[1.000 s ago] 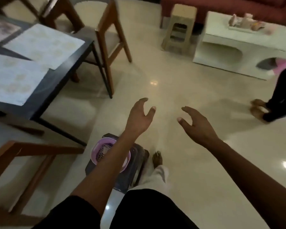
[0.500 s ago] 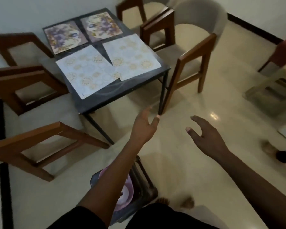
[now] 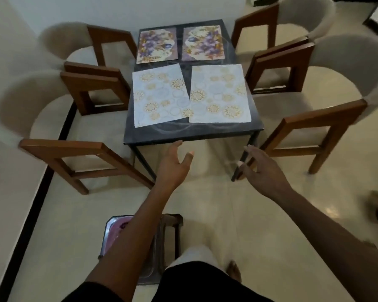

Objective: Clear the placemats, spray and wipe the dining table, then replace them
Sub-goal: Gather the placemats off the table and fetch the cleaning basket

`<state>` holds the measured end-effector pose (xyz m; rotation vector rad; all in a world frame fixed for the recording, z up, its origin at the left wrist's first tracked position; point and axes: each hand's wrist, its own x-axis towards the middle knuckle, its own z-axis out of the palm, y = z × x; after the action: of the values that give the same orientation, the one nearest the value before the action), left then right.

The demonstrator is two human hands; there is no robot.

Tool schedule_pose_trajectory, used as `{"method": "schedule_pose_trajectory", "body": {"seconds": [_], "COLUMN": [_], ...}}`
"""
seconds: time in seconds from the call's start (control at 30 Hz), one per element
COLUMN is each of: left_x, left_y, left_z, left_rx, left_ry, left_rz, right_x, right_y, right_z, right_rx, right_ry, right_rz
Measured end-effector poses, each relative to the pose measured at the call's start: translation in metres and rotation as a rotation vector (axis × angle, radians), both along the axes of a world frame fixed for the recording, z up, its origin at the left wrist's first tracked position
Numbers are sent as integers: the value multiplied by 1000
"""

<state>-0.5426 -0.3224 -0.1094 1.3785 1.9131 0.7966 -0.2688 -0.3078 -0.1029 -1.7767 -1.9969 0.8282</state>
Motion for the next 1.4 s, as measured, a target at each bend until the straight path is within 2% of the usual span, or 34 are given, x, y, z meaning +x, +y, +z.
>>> {"method": "schedule_pose_trajectory", "body": {"seconds": [0.17,0.37,0.87,1.4], "left_x": [-6,-45,-149,-207], "left_y": [24,90,263,378], "left_z": [-4,-16,-50,-67], "left_rx": [-6,-1,-88,-220], "left_ry": [-3,-1,-19,-14], "left_rz": [117,206,262,488], "right_x": [-12,-45,-144,-190], "right_y": [58,145,325,491], "right_z": [-2,-14,-34,-73], "right_rx": [2,-16,-150,-409], "right_ry": [23,53,53,236], "right_rz": [90,182,178,123]}}
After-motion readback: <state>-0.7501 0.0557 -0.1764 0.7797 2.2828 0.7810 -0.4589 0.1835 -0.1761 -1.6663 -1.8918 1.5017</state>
